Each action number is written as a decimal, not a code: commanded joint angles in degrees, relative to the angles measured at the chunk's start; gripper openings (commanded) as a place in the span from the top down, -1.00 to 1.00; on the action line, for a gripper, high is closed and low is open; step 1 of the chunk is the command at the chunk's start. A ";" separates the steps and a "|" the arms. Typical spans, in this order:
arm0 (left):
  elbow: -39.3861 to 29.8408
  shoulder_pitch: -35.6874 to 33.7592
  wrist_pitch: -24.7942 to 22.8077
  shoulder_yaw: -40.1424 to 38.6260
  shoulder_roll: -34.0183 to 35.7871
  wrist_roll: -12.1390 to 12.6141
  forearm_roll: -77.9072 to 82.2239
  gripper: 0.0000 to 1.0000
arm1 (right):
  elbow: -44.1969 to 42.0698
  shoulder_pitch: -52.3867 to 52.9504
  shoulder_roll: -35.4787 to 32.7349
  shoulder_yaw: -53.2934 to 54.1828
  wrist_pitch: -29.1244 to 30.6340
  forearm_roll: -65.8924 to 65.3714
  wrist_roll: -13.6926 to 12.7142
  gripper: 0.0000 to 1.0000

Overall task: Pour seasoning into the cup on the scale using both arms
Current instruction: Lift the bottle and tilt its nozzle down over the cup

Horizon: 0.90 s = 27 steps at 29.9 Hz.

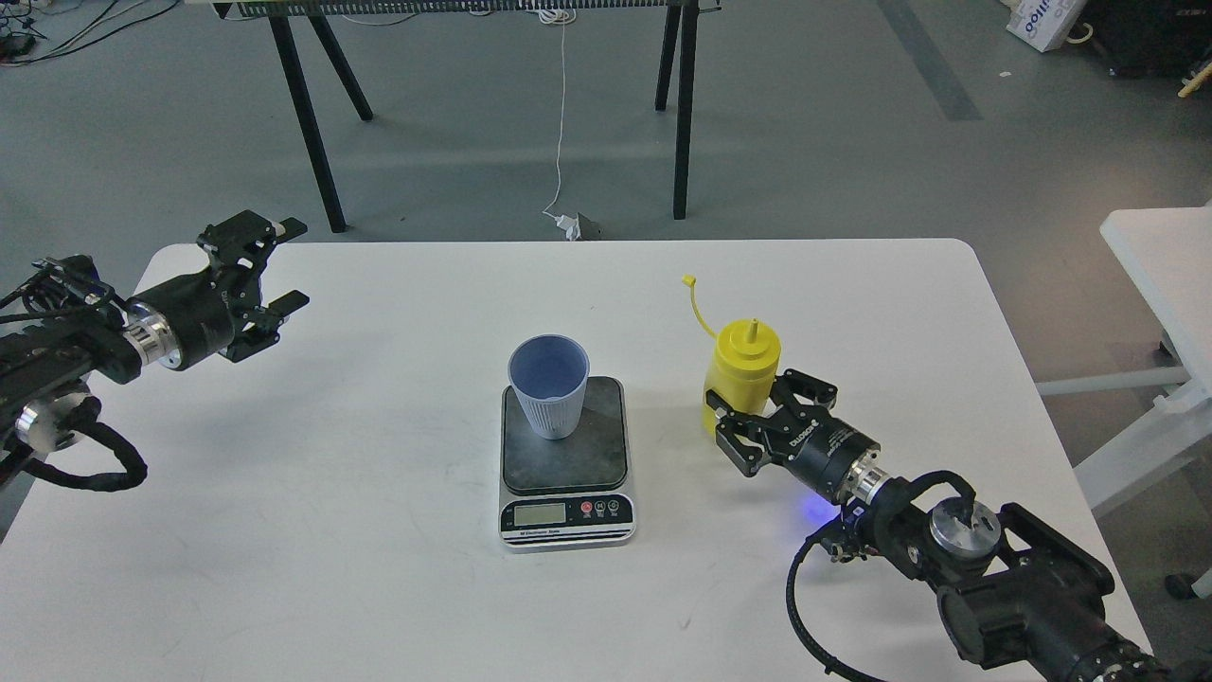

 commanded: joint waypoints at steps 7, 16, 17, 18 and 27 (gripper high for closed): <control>-0.26 0.01 -0.02 -0.52 -0.18 0.00 -0.32 -0.98 | -0.02 27.32 -8.97 -1.29 -1.79 -31.78 3.33 0.53; -0.35 0.27 -0.02 -1.31 0.17 0.00 -0.32 -0.99 | 9.64 33.93 -0.63 -12.01 -22.00 -65.37 9.22 0.57; -0.35 0.27 -0.02 -1.31 0.26 0.00 -0.32 -0.98 | 11.05 33.84 -0.10 -13.33 -23.76 -69.32 9.75 0.57; -0.35 0.27 -0.02 -1.31 0.26 0.00 -0.32 -0.99 | 12.19 33.75 0.34 -14.47 -25.00 -72.23 10.01 0.57; -0.35 0.27 -0.02 -2.19 -0.09 0.00 -0.41 -0.99 | 14.84 36.39 4.04 -23.43 -27.03 -82.62 10.19 0.57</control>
